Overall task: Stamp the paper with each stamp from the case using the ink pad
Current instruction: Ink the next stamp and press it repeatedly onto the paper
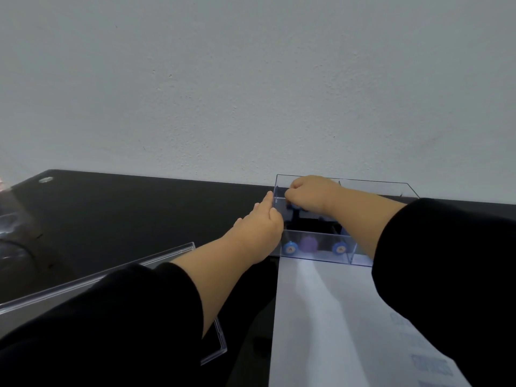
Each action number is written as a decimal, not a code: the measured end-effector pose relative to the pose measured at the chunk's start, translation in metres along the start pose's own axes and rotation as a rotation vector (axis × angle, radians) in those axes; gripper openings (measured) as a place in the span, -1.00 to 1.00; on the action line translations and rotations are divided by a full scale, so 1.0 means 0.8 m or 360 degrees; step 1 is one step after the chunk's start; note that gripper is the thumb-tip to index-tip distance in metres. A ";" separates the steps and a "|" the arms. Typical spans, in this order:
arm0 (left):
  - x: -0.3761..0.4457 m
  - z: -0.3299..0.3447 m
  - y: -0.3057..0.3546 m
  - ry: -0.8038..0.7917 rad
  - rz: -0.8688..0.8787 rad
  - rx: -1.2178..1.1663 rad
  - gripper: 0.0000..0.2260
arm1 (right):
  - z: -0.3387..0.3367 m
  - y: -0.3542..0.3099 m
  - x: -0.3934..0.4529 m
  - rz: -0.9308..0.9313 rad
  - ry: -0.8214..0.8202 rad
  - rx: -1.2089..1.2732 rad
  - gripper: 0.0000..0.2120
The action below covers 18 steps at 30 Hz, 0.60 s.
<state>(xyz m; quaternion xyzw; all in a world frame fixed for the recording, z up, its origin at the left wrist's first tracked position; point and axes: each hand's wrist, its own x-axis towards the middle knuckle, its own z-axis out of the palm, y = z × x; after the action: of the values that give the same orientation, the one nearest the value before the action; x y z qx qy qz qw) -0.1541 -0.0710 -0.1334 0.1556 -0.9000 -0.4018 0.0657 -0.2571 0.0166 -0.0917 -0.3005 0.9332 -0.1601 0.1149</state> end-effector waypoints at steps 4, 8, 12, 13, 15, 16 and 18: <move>-0.002 0.001 0.003 0.0001 0.0005 0.0051 -0.56 | 0.007 0.011 -0.005 -0.0050 0.0319 0.0262 -0.92; -0.007 -0.003 0.010 -0.0018 -0.0026 0.0233 -0.56 | 0.005 0.018 -0.014 -0.0084 0.0454 0.0147 -0.93; -0.007 -0.004 0.017 0.0051 -0.0059 0.0562 -0.56 | -0.008 0.019 -0.035 -0.0139 0.0551 0.0135 -0.91; -0.009 -0.005 0.019 0.0075 -0.0064 0.0600 -0.57 | -0.012 0.019 -0.040 -0.0146 0.0566 0.0149 -0.91; -0.018 -0.007 0.027 0.0087 -0.0070 0.0657 -0.59 | -0.021 0.022 -0.054 -0.0153 0.0594 0.0176 -0.90; -0.022 -0.009 0.029 0.0082 -0.0081 0.0648 -0.59 | -0.026 0.024 -0.062 -0.0151 0.0605 0.0187 -0.89; -0.028 -0.011 0.029 0.0042 -0.0109 0.0628 -0.60 | -0.036 0.029 -0.076 -0.0149 0.0615 0.0203 -0.88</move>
<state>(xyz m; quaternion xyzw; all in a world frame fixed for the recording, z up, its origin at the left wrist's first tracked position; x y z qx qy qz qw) -0.1363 -0.0547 -0.1100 0.2014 -0.9545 -0.2176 0.0320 -0.2295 0.0774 -0.0666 -0.2993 0.9109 -0.2786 -0.0550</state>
